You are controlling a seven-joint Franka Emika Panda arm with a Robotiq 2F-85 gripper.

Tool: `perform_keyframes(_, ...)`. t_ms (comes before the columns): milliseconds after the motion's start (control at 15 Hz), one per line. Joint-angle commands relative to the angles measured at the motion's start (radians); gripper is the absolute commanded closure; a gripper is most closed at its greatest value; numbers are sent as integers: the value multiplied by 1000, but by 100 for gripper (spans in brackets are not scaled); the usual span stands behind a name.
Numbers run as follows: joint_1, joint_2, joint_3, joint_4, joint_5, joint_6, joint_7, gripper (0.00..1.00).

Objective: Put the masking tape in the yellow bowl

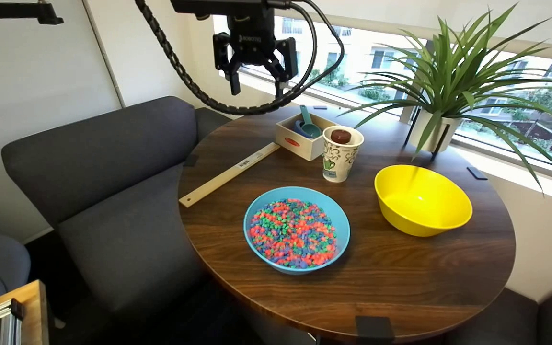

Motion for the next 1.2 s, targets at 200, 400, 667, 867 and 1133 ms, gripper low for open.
perform_keyframes(200,-2,18,3,21,3,-4,0,0)
perform_keyframes(400,12,114,15,67,-22,108,-18,0)
perform_keyframes(667,12,236,17,132,-47,256,-67,0)
perform_keyframes(867,16,327,14,217,-64,335,-72,0)
perform_keyframes(1133,27,440,19,341,-59,295,-84,0)
